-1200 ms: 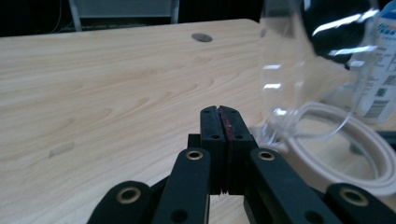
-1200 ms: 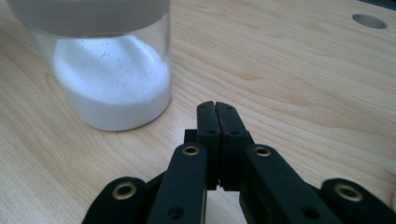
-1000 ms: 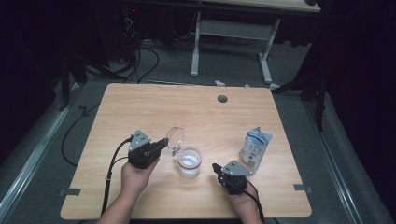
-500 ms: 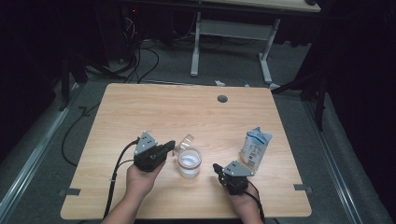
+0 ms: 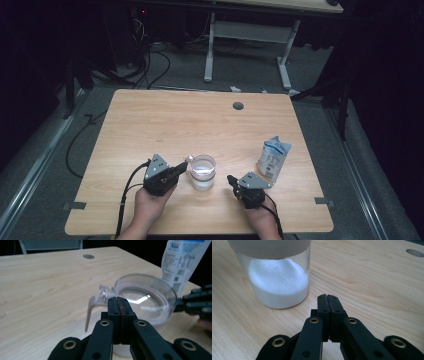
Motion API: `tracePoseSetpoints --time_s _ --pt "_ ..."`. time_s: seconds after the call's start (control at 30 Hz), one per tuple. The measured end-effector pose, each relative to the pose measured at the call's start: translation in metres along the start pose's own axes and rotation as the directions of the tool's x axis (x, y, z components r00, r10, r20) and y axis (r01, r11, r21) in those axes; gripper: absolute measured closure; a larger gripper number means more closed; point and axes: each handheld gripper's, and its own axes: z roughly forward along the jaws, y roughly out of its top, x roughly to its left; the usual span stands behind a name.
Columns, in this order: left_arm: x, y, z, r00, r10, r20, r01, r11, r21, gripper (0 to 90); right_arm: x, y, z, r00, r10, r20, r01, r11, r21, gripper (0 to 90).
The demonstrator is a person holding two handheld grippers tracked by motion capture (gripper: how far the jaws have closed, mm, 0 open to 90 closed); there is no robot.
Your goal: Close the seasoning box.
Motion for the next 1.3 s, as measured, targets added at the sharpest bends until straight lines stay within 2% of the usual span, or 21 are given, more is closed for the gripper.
tracePoseSetpoints --time_s 0.2,0.27,0.53,0.63,0.7,0.83,0.87,1.03,1.3 --pt "-0.006 -0.022 -0.003 0.9998 -0.019 0.0 0.019 0.9992 0.035 89.9 0.004 0.0 0.002 0.9999 -0.01 -0.008 0.01 1.0 0.004 89.4" --pt "-0.011 -0.026 -0.003 0.9995 -0.024 0.023 0.023 0.9989 0.04 89.9 0.004 0.0 0.003 0.9999 -0.012 -0.007 0.012 1.0 0.005 89.4" --pt "-0.041 -0.025 -0.001 0.9942 -0.006 0.107 0.004 0.9997 0.025 90.0 0.002 -0.003 -0.001 1.0 -0.001 -0.002 0.001 1.0 0.009 89.5" --pt "-0.048 -0.022 0.003 0.9928 0.001 0.12 -0.003 0.9997 0.023 90.0 0.001 -0.004 0.0 1.0 0.003 -0.002 -0.003 1.0 0.008 89.4" --pt "-0.049 -0.021 0.006 0.9933 0.0 0.115 -0.002 0.9998 0.022 90.0 0.001 -0.004 -0.001 1.0 0.004 -0.003 -0.004 1.0 0.009 89.5" --pt "-0.045 -0.016 0.009 0.9967 -0.009 0.08 0.008 0.9999 0.013 90.0 0.002 -0.004 0.0 1.0 -0.004 -0.006 0.004 1.0 0.01 89.4" --pt "-0.043 -0.015 0.01 0.9958 -0.014 0.09 0.013 0.9999 0.01 90.0 0.002 -0.004 0.0 1.0 -0.003 -0.007 0.003 1.0 0.008 89.4" --pt "-0.04 -0.014 0.012 0.9977 -0.013 0.066 0.012 0.9999 0.006 90.0 0.001 -0.004 -0.001 1.0 0.004 -0.003 -0.004 1.0 0.008 89.5" --pt "-0.019 -0.01 0.011 0.9986 -0.053 -0.008 0.053 0.9986 -0.004 90.0 0.001 -0.004 0.0 1.0 0.003 -0.001 -0.003 1.0 0.009 89.5"
